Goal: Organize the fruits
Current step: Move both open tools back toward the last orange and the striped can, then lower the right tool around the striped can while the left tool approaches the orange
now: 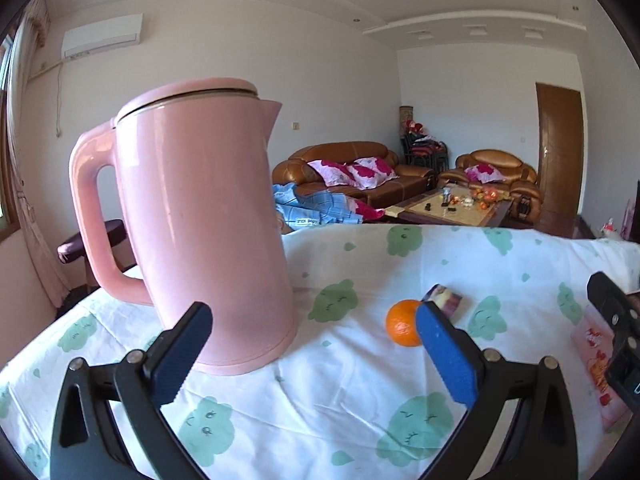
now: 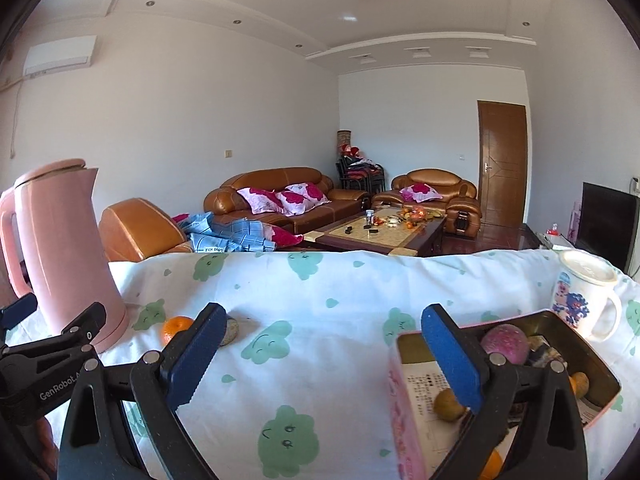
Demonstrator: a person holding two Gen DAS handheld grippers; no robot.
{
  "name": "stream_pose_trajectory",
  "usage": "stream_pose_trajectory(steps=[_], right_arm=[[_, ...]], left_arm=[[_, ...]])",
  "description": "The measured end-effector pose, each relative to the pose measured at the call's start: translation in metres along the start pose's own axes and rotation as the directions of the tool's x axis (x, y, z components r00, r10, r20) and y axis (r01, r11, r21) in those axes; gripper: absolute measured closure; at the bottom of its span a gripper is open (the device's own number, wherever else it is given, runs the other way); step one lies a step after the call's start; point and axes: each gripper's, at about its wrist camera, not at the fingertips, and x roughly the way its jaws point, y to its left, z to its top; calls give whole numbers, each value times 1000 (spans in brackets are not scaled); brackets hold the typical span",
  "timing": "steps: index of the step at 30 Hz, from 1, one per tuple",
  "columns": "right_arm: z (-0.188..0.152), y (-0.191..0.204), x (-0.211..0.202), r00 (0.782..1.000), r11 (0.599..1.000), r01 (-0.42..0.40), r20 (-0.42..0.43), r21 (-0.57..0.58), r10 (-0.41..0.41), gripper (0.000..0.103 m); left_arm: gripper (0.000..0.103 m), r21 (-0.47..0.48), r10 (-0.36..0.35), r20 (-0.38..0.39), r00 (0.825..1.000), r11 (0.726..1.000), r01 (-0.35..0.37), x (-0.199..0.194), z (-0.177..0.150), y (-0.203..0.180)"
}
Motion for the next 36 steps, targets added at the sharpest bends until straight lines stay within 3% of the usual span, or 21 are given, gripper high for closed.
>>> stream_pose_trajectory(steps=[2,6,9,11,14,19,25,32,36], right_arm=[[2,14,19,998,999,-44,-53,-23,43,4],[3,30,62,971,992,-127,-205,-9,123,4],[0,33,91,935,979,-191,-291,74,204,6],[-3,36,111,904,966,-218,-345,140,254,23],[-10,44,140,858,947,-225,-414,229,303,37],[-15,49,175,812,910,-223,-450,349,371,37],[-10,72,182,815,954,-187,-506,236,284,38],[-5,62,186,759,950,-195,-576,242,303,38],[-11,51,167,764,949,-219,-565,228,312,46]], left_arm=[[0,38,52,-7,999,998,-51,5,-1,2],[0,20,68,-43,997,998,-67,14,-2,11],[0,-15,69,-81,994,997,-70,22,-3,18],[0,-23,70,-107,992,997,-73,26,-4,20],[0,-25,66,-143,987,997,-70,31,-6,21],[0,-44,56,-170,984,997,-64,37,-7,24],[0,-59,45,-213,976,997,-59,44,-8,26],[0,-77,33,-224,974,996,-52,49,-8,29],[0,-92,26,-236,971,995,-49,52,-9,32]])
